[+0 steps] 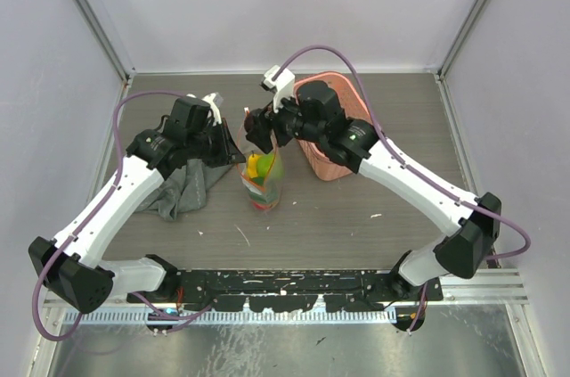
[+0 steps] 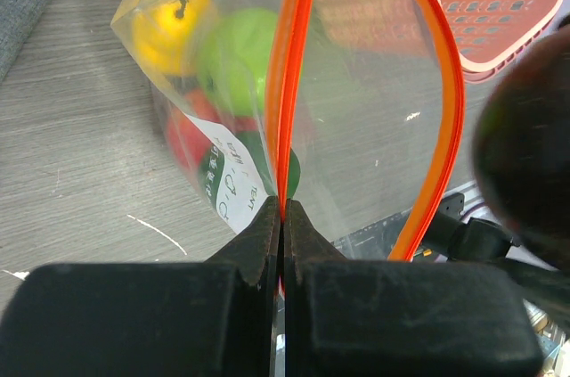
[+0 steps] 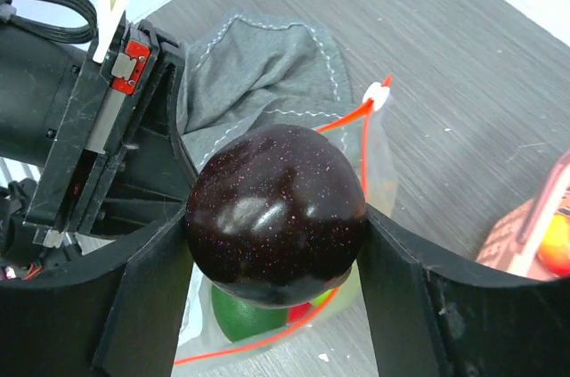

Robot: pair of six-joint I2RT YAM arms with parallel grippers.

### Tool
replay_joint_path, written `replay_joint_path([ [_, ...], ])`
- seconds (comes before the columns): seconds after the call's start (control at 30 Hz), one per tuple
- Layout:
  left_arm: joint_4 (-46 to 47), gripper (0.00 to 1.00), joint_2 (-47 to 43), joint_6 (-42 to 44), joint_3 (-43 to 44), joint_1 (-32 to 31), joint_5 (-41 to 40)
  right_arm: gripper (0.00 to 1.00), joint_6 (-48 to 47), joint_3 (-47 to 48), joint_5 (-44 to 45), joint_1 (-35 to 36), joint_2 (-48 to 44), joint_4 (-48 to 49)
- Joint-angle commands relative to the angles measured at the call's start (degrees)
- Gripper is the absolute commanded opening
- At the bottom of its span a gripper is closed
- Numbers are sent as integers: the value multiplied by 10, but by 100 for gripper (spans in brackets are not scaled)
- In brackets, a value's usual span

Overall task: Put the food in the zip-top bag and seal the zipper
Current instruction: Place the fake fruit in the zipper food storage bag.

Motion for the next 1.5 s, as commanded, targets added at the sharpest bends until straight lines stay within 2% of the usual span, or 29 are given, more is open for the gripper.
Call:
replay_joint_path([
  [0.0,24,0,-19,2,16,-2,8,45,12,27,-38,6,22,32],
  [0.3,25,0,-20,0,14,-2,12,52,26,20,1,6,57,28],
  [0.6,24,0,-29,1,8,-2,8,68,33,19,31,6,77,32],
  [0.93,27,0,-29,0,3,-2,7,84,36,10,17,6,66,46],
  [1.2,28,0,-32,-1,-2,-2,6,86,28,11,16,6,43,43],
  [1.47,29,0,-32,-1,-4,-2,6,86,2,16,47,-6,4,-2],
])
